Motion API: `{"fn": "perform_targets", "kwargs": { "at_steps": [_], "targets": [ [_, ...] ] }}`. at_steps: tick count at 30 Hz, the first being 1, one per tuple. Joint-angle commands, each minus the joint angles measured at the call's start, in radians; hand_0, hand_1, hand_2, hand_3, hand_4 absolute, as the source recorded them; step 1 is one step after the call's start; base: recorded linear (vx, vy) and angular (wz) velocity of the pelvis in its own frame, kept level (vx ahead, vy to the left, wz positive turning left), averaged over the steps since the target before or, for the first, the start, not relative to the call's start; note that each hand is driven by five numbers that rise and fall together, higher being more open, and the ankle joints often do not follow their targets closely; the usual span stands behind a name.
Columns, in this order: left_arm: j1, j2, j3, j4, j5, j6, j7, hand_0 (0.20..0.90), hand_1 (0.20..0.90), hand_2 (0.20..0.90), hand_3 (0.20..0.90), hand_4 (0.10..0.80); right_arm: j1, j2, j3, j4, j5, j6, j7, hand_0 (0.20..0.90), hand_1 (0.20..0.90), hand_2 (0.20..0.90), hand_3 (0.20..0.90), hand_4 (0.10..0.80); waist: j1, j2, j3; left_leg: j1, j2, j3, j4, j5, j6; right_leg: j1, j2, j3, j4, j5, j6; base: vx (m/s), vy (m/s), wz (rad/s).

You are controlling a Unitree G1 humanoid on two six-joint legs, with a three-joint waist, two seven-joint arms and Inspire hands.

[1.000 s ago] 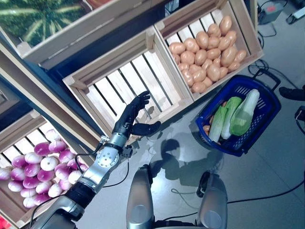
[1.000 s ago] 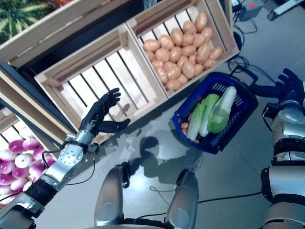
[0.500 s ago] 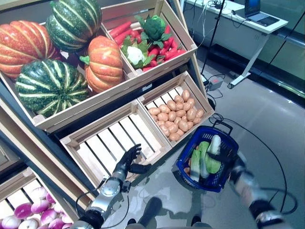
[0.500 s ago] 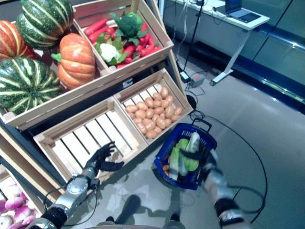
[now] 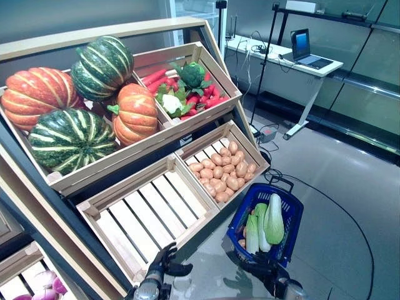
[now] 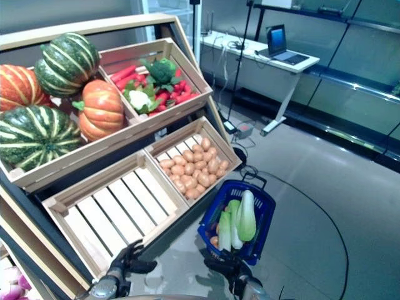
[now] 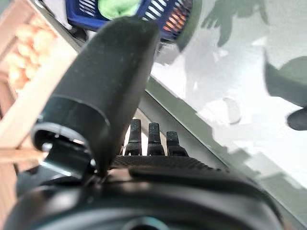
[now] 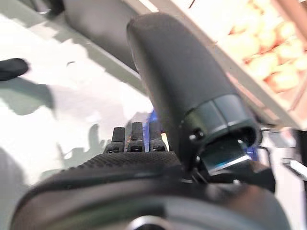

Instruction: Put vegetables into the basket

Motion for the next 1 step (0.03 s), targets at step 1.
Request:
{"fn": "perform_targets", "kwargs": {
  "at_steps": [1],
  "targets": [
    [-0.083,-0.012,-0.004,0.035,0.092,-0.070,-0.007,0.900,0.900,0.900,0.900,0.800,-0.112,0.039,-0.002,0.018,0.025,-0.040,0.111,0.900,0.900,0.900,0.900,0.800,0.006,-0.010,0.044,-0.050,-0.043,-0.045,-0.003,0.003,0.058,0.001,0.028,0.017,0.005,0.012,-0.081,0.000,0.000,0.00]
  ]
}}
